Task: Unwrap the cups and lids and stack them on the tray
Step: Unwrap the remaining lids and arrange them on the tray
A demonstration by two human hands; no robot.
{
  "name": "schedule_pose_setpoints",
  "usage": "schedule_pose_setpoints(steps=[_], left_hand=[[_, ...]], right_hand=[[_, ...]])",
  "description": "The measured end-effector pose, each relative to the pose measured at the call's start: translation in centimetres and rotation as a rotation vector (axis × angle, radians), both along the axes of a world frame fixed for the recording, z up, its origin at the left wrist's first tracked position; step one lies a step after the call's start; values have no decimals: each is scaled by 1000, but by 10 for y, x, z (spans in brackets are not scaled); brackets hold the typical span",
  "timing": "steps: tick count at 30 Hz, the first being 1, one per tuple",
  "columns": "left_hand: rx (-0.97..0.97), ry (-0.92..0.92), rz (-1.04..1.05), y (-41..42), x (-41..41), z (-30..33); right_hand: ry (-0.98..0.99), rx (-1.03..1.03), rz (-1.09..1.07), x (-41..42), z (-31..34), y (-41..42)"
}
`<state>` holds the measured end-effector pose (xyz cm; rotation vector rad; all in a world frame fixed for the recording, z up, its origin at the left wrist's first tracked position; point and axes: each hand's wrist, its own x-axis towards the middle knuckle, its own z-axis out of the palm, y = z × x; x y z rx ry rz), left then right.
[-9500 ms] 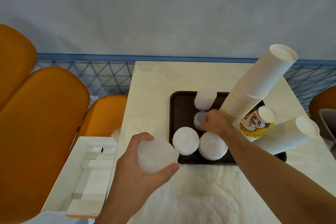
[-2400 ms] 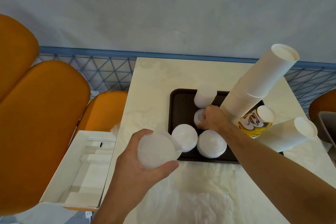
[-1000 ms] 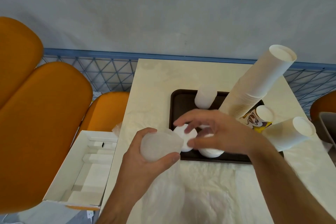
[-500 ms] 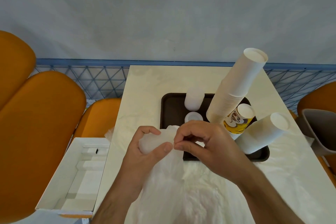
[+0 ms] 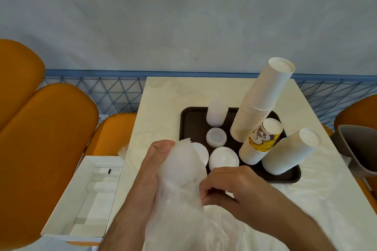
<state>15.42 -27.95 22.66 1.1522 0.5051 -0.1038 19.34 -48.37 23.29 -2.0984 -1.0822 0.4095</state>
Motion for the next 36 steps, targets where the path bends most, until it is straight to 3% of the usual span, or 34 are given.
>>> schedule_pose_setpoints(steps=[2,5,10,13,16,25,30,36], left_hand=[[0,15,-27,2,-1,-1],[221,-49,18,-9,-2,8],[652,-202,-40,-16,-7,2],[795,-274,-124,-20,-10,-1],[848,-292,-166,-21,-10,-5],[848,-284,-170,-15,-9,-11],[890,-257,-164,-11,-4,-18],[909,-227,-173,-4,-1,-26]], right_hand=[[65,-53,10,3,-1,-4],[228,-29,-63,13,9,-9],[455,233,-475,40,17,4],[535,140,-454,48,14,17],[528,83,-421,48,9,24],[216,-38,-506,45,0,38],[358,139,-582,38,-9,44],[977,356,-641,39,-22,44]])
